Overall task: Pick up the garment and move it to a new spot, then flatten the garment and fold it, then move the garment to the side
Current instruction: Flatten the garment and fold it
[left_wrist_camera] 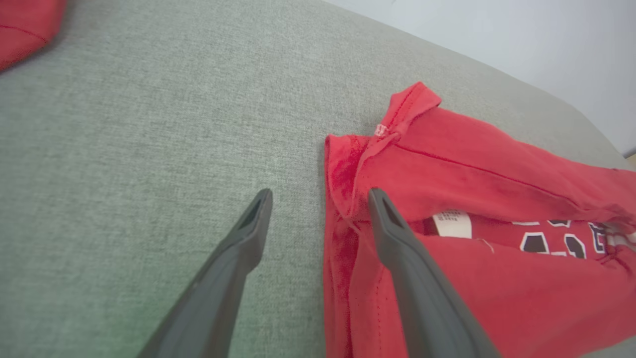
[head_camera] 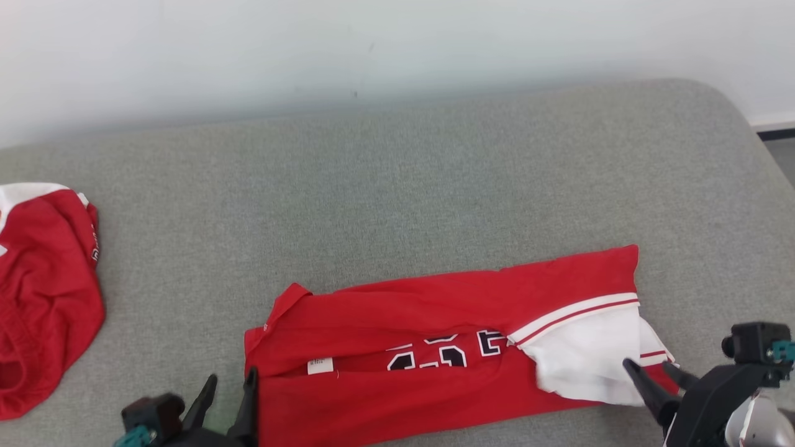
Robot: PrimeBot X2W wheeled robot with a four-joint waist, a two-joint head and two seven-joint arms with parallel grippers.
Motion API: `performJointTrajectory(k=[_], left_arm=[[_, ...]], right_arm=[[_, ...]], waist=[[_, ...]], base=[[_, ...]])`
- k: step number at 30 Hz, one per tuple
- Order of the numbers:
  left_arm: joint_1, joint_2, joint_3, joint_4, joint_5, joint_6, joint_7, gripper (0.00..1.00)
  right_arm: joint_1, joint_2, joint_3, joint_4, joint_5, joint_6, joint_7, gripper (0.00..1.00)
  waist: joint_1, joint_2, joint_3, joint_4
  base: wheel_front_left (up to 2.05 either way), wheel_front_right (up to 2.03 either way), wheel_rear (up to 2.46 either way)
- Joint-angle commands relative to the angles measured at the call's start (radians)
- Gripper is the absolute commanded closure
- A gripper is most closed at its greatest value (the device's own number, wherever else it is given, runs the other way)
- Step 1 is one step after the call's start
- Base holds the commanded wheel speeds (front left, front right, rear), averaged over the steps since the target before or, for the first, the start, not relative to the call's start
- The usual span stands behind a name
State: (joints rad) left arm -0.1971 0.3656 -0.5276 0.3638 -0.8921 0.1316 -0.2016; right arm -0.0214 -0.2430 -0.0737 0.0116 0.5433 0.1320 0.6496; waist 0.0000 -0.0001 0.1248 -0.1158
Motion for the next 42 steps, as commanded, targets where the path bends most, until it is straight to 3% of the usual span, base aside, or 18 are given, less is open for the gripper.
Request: performJointTrajectory(k=[1,8,17,25,31,42], left_arm=[[0.021,-0.002,0.008,0.002,-0.001,-0.004,-0.014,0.00],[0.110,-0.017,0.094,-0.077,0.078,-0.049,-0.064,0.00],[0.291,-0.125,0.328,-0.266,0.336,-0.161,-0.063,0.00],[0.395,-0.216,0.457,-0.314,0.472,-0.237,-0.064,0.00],[0.421,-0.248,0.486,-0.300,0.508,-0.255,-0.064,0.00],[0.390,-0.244,0.492,-0.278,0.520,-0.262,-0.064,0.00]], right_arm=[[0.014,0.005,0.002,0.001,-0.007,-0.002,-0.003,0.00],[0.037,0.018,-0.023,0.003,-0.033,-0.002,-0.056,0.00],[-0.024,0.027,-0.036,0.062,-0.061,-0.002,-0.042,0.00],[-0.136,0.016,-0.059,0.203,-0.097,-0.002,-0.008,0.00],[-0.230,0.004,-0.096,0.334,-0.143,-0.002,0.017,0.00],[-0.346,0.008,-0.101,0.514,-0.215,-0.002,-0.027,0.00]], waist=[[0.0000,0.0001,-0.023,0.002],[0.0000,0.0001,-0.086,0.014],[0.0000,0.0001,-0.118,0.034],[0.0000,0.0001,-0.110,0.049],[0.0000,0.0001,-0.080,0.062],[0.0000,0.0001,-0.014,0.095]], base=[[0.00,0.00,0.00],[0.00,0.00,0.00],[0.00,0.00,0.00],[0.00,0.00,0.00],[0.00,0.00,0.00],[0.00,0.00,0.00]])
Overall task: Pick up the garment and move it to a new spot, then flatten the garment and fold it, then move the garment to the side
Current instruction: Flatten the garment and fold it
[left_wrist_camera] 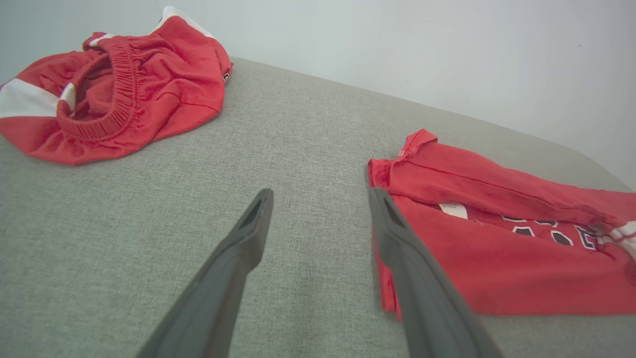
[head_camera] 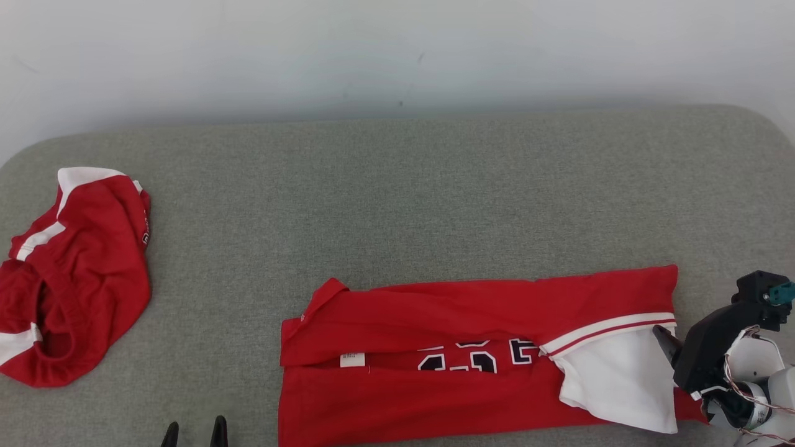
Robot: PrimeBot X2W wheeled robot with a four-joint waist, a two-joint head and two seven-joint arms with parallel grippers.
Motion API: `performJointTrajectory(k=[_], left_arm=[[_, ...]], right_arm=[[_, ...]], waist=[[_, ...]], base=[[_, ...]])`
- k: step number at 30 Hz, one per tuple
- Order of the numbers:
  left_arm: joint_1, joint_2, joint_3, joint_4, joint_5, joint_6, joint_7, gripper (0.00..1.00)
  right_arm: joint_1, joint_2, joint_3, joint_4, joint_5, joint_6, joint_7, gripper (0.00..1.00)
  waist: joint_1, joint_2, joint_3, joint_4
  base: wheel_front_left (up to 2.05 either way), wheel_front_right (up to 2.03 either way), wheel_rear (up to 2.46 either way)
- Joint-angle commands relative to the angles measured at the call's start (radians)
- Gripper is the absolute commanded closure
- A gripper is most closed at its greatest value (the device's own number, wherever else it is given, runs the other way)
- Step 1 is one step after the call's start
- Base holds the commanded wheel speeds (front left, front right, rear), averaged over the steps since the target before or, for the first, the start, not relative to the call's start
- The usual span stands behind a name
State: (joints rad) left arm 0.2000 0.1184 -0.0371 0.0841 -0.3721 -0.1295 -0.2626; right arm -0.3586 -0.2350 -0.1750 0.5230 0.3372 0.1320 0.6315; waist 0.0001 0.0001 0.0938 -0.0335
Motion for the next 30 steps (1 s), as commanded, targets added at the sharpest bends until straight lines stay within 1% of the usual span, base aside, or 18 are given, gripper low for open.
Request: performJointTrajectory(k=[1,4,9,21,22,23,24,26,27,30], left_arm=[[-0.009,0.003,0.006,0.002,-0.001,-0.001,-0.003,0.00],[-0.010,-0.001,0.009,0.007,-0.002,0.000,-0.003,0.00],[-0.015,-0.005,0.021,0.024,0.009,0.000,-0.003,0.00],[-0.015,-0.003,0.056,0.012,0.035,-0.001,-0.003,0.00],[-0.014,-0.003,0.058,0.012,0.037,-0.001,-0.003,0.00],[-0.014,-0.003,0.060,0.012,0.037,-0.001,-0.003,0.00],[-0.013,-0.003,0.060,0.012,0.037,-0.001,-0.003,0.00],[-0.013,-0.001,0.061,0.015,0.036,-0.001,-0.003,0.00],[-0.013,0.001,0.062,0.018,0.034,-0.001,-0.003,0.00],[-0.010,0.002,0.064,0.023,0.033,-0.001,-0.003,0.00]], right_arm=[[-0.017,0.001,0.001,0.014,-0.011,-0.002,-0.016,0.00],[-0.032,0.011,0.007,0.056,-0.008,-0.002,-0.025,0.00],[-0.043,0.007,0.022,0.119,-0.023,-0.002,-0.017,0.00],[-0.052,0.012,0.062,0.182,0.003,-0.002,0.007,0.00],[-0.050,0.015,0.064,0.188,0.004,-0.002,0.011,0.11],[-0.051,0.017,0.066,0.191,0.005,-0.002,0.013,0.24],[-0.052,0.019,0.067,0.194,0.007,-0.002,0.014,0.61],[-0.054,0.022,0.070,0.199,0.009,-0.002,0.016,0.91],[-0.054,0.020,0.070,0.196,0.008,-0.002,0.007,1.00],[-0.060,-0.003,0.048,0.195,-0.010,-0.003,-0.018,1.00]], waist=[[-0.0001,-0.0001,0.022,0.015],[-0.0001,-0.0001,0.038,0.023],[-0.0001,-0.0001,0.053,0.035],[-0.0001,-0.0001,0.067,0.057],[-0.0001,-0.0001,0.067,0.057],[-0.0001,-0.0001,0.067,0.058],[-0.0001,-0.0001,0.067,0.058],[-0.0001,-0.0001,0.067,0.058],[-0.0001,-0.0001,0.066,0.058],[-0.0001,-0.0001,0.061,0.056]], base=[[0.00,0.00,0.00],[0.00,0.00,0.00],[0.00,0.00,0.00],[0.00,0.00,0.00],[0.00,0.00,0.00],[0.00,0.00,0.00],[0.00,0.00,0.00],[0.00,0.00,0.00],[0.00,0.00,0.00],[0.00,0.00,0.00]])
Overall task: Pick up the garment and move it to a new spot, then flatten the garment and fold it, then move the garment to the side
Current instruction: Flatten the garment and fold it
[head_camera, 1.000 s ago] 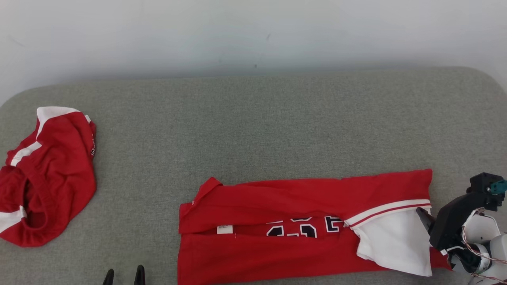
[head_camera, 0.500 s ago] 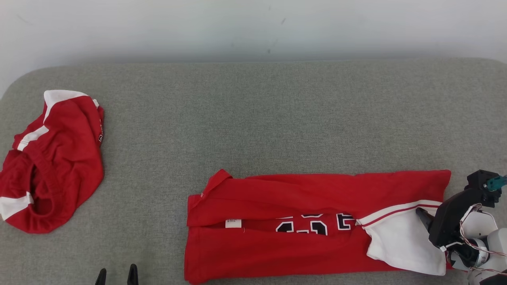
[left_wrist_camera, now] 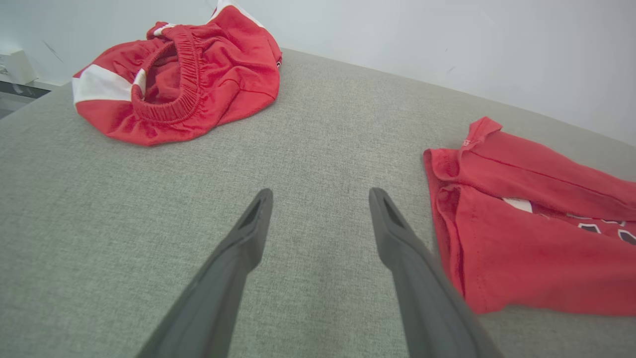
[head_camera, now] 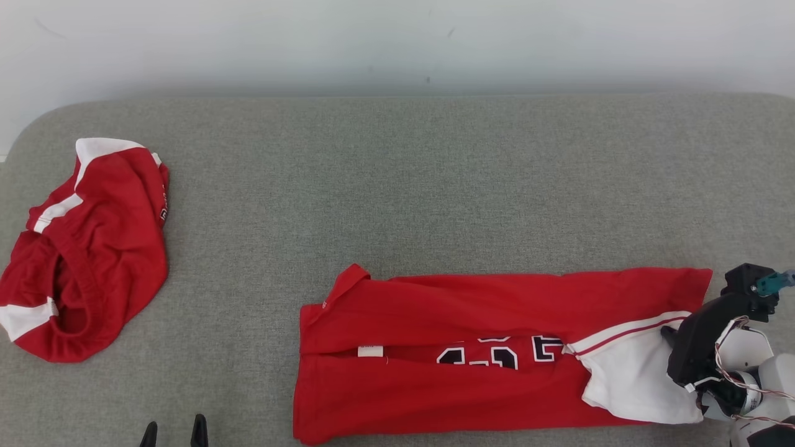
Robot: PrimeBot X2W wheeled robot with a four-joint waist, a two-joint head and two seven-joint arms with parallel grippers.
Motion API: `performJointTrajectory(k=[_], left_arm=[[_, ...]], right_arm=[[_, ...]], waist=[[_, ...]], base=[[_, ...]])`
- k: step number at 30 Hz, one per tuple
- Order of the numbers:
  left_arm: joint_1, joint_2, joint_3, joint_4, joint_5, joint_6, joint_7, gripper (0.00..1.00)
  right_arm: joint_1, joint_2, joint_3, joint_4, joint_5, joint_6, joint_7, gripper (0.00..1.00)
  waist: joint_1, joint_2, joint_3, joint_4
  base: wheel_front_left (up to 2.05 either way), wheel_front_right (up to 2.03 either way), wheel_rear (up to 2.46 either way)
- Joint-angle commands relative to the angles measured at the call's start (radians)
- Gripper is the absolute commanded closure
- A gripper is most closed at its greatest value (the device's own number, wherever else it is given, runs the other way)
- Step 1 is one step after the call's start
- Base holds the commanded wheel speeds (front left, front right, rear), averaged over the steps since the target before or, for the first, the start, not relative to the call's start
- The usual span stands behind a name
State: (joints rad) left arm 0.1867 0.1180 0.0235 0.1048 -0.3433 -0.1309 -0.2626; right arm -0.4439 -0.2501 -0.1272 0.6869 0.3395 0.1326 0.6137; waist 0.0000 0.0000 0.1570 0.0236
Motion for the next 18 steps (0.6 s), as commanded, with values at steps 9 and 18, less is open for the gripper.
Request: performJointTrajectory(k=[9,18], left_arm=[[0.017,0.000,0.007,0.008,0.005,0.001,-0.003,0.00],[0.017,-0.002,0.000,0.020,-0.002,0.001,-0.003,0.00]], right_arm=[[-0.026,-0.041,-0.198,0.042,-0.154,-0.004,-0.118,1.00],[-0.052,-0.005,-0.400,-0.010,-0.358,-0.003,-0.176,1.00]], waist=[[0.0000,0.0000,-0.031,-0.022],[0.0000,0.0000,-0.056,-0.048]], base=[[0.00,0.00,0.00],[0.00,0.00,0.00]])
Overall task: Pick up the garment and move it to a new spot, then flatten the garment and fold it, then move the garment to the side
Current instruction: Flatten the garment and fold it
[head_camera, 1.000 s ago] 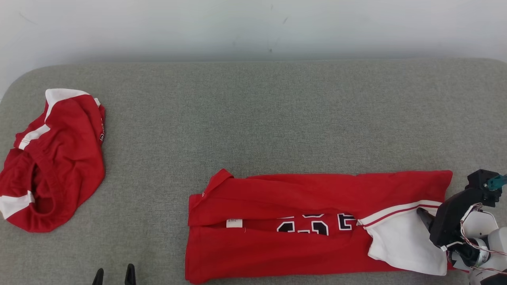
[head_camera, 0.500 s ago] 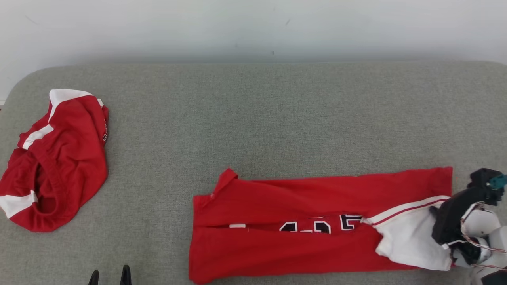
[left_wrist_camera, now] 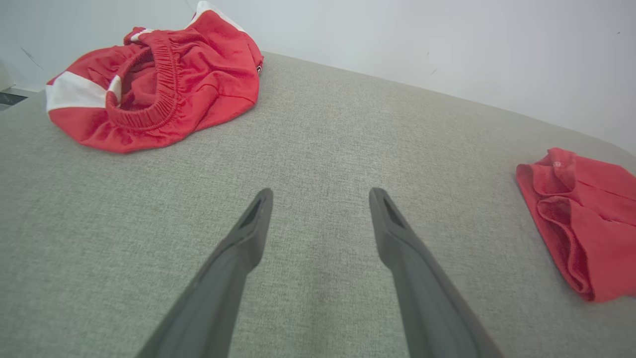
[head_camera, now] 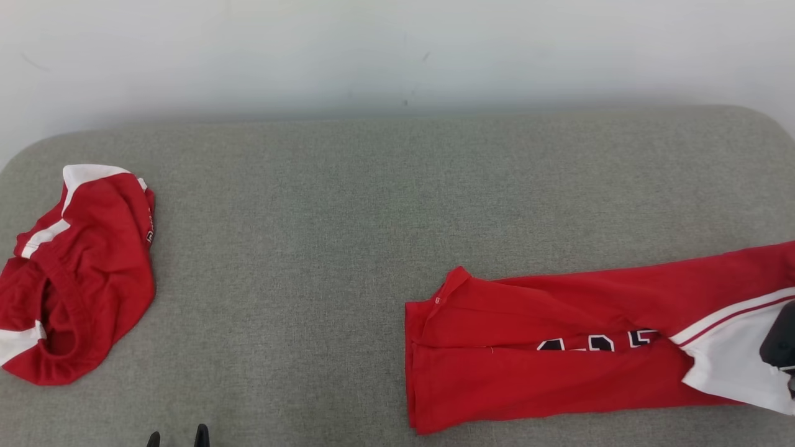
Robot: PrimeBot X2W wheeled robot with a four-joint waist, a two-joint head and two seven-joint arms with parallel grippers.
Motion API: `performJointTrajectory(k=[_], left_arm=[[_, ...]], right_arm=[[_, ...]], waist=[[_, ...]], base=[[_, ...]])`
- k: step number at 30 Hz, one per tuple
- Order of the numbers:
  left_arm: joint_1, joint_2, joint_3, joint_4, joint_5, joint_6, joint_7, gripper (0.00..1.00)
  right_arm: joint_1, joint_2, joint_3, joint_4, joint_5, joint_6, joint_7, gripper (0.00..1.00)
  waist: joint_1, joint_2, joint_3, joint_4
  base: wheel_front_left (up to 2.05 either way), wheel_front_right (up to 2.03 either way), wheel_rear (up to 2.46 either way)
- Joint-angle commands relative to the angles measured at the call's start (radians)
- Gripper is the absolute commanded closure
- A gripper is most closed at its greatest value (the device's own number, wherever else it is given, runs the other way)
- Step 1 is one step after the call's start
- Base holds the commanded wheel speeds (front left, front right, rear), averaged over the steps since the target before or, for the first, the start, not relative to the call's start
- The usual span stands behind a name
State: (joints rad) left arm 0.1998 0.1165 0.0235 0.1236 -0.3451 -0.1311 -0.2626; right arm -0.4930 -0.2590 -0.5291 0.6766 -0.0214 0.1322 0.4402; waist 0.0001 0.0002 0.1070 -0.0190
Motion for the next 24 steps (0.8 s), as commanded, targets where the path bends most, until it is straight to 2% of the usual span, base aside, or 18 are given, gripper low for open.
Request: performJointTrajectory(k=[1,4,9,18,24], left_arm=[[0.004,-0.001,-0.001,0.004,-0.001,0.001,-0.003,0.00],[0.008,-0.006,-0.002,0.010,-0.002,0.001,-0.003,0.00],[0.022,-0.016,-0.003,0.019,-0.004,0.001,-0.003,0.00],[0.047,-0.025,0.005,0.020,-0.006,0.001,-0.003,0.00],[0.046,-0.029,-0.002,0.016,-0.006,0.001,-0.003,0.00]], right_arm=[[-0.003,0.012,-0.006,-0.009,-0.013,-0.003,0.003,1.00],[0.005,0.045,0.002,-0.042,-0.032,-0.003,0.021,1.00],[0.064,0.113,0.114,-0.141,0.033,-0.002,0.065,1.00],[0.175,0.157,0.422,-0.336,0.214,-0.002,0.176,1.00],[0.151,0.180,0.586,-0.357,0.294,-0.002,0.207,1.00]], waist=[[-0.0001,-0.0002,-0.011,-0.008],[-0.0001,-0.0002,-0.027,-0.012],[-0.0001,-0.0002,-0.062,-0.011],[-0.0001,-0.0002,-0.105,-0.008],[-0.0001,-0.0002,-0.111,-0.003]], base=[[0.00,0.00,0.00],[0.00,0.00,0.00],[0.00,0.00,0.00],[0.00,0.00,0.00],[0.00,0.00,0.00]])
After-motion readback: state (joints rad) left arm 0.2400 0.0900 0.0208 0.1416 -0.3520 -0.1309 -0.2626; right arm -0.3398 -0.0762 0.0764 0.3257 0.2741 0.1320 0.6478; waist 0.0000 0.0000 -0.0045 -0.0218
